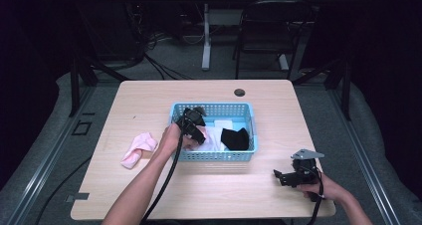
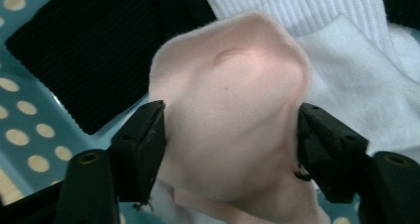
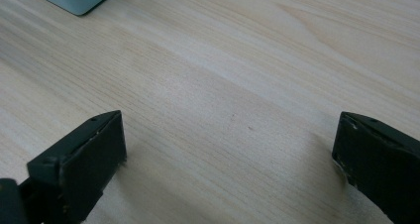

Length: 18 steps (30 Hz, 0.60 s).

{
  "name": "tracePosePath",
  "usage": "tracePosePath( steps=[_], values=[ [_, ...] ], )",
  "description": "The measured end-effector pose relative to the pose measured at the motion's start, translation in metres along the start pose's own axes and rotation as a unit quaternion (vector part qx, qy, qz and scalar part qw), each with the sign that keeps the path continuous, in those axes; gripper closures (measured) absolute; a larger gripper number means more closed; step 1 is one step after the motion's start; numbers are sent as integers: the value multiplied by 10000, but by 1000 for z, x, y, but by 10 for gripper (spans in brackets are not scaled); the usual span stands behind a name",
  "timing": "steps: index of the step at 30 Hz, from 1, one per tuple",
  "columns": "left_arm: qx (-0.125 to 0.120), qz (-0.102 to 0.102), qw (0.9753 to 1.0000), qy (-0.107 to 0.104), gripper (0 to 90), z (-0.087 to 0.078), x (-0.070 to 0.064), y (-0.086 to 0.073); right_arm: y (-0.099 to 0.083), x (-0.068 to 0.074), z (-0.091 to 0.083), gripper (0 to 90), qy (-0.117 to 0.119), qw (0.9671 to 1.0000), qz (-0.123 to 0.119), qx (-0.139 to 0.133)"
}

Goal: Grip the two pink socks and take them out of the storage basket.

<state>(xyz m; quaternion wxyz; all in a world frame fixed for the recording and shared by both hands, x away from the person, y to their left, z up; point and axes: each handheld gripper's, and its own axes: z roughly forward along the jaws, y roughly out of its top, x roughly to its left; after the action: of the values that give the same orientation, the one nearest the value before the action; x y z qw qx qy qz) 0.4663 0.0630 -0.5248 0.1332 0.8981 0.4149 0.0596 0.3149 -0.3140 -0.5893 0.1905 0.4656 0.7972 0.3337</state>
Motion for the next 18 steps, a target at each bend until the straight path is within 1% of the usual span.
tracePosePath(
  steps=[3,7,9,11,13,14,15,18],
  values=[
    [51,-49,10000,64,408,0,2,-1,0,0,0,0,1,10000,-1,-2],
    [105,-64,9999,113,484,0,4,-1,0,0,0,0,0,10000,-1,-4],
    [133,-66,9999,89,512,1,5,-1,0,0,0,0,-2,10000,-4,1],
    [189,-7,9998,-17,535,1,3,-1,0,0,0,0,0,10000,-1,-2],
    [192,27,9998,-60,576,1,2,-1,0,0,0,0,-1,10000,-3,-1],
    [185,50,9997,-117,608,1,2,-1,0,0,0,0,-13,10000,-10,6],
    [185,50,9997,-117,646,1,2,-1,0,0,0,0,-13,10000,-10,6],
    [187,143,9995,-202,757,0,1,-2,0,0,0,0,0,10000,-2,-1]
  ],
)
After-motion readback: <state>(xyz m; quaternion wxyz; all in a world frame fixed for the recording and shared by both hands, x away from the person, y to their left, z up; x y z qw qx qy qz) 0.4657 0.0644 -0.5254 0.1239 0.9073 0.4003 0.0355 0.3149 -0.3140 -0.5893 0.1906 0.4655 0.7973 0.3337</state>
